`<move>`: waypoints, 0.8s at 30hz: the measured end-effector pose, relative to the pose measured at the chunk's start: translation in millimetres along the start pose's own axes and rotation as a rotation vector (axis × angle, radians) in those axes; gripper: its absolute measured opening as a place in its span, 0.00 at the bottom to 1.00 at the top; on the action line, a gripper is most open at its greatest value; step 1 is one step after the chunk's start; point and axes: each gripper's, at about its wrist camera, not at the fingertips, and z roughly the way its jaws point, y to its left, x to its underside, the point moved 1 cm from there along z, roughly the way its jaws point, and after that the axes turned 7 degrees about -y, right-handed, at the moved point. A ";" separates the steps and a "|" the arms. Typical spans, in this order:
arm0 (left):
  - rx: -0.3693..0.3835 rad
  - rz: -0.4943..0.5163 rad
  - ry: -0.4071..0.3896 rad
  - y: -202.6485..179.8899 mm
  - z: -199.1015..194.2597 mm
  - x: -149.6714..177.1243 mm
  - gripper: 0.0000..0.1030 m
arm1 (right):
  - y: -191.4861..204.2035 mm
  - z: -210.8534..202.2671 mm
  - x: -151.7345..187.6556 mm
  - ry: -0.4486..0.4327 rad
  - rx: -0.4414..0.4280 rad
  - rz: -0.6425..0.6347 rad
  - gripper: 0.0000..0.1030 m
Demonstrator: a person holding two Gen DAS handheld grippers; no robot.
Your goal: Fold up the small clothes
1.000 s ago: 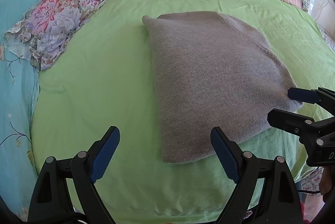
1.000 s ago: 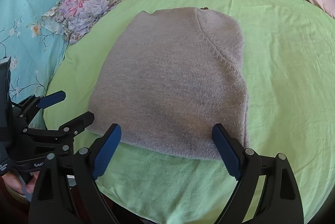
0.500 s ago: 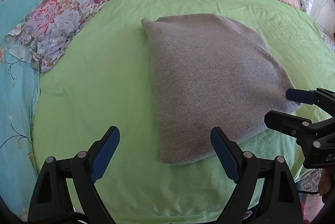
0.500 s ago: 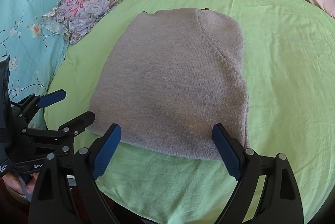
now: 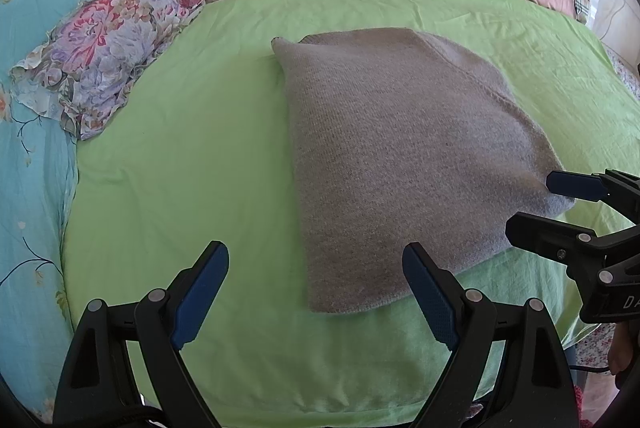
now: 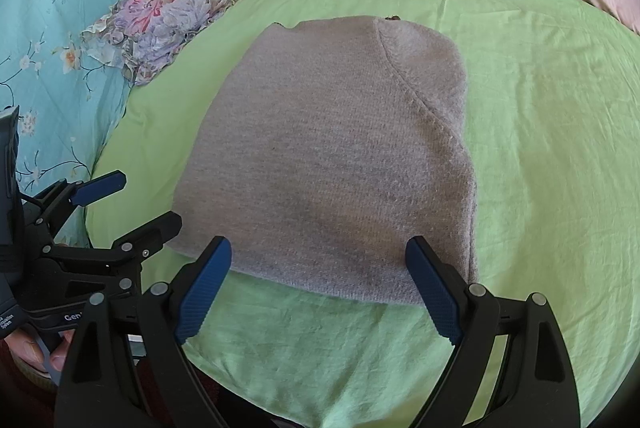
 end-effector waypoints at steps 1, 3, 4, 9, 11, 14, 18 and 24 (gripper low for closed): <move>0.000 0.000 0.000 0.0 0.0 0.0 0.87 | 0.0 0.0 0.0 0.000 0.000 -0.001 0.86; 0.001 0.001 0.000 0.1 -0.6 0.0 0.87 | 0.2 0.0 0.1 0.000 0.001 -0.001 0.86; -0.001 0.002 0.000 0.1 -1.1 -0.1 0.87 | -0.1 0.0 0.0 0.000 0.000 -0.001 0.86; 0.000 0.003 -0.002 0.1 -2.1 -0.7 0.87 | -0.4 -0.1 0.0 0.000 -0.001 -0.001 0.87; 0.000 0.002 -0.002 -0.3 -2.0 -0.4 0.87 | 0.8 -0.8 0.0 -0.001 0.000 -0.001 0.87; -0.002 0.003 -0.003 -0.5 -2.2 -0.3 0.87 | 1.6 -1.1 -0.5 -0.001 -0.001 -0.001 0.87; -0.002 0.003 -0.004 -0.3 -1.9 -0.5 0.87 | 1.5 -1.1 -0.3 -0.001 -0.001 -0.001 0.87; -0.002 0.003 -0.005 -2.1 -2.9 -0.2 0.87 | 2.2 -1.3 0.0 -0.001 -0.001 0.000 0.87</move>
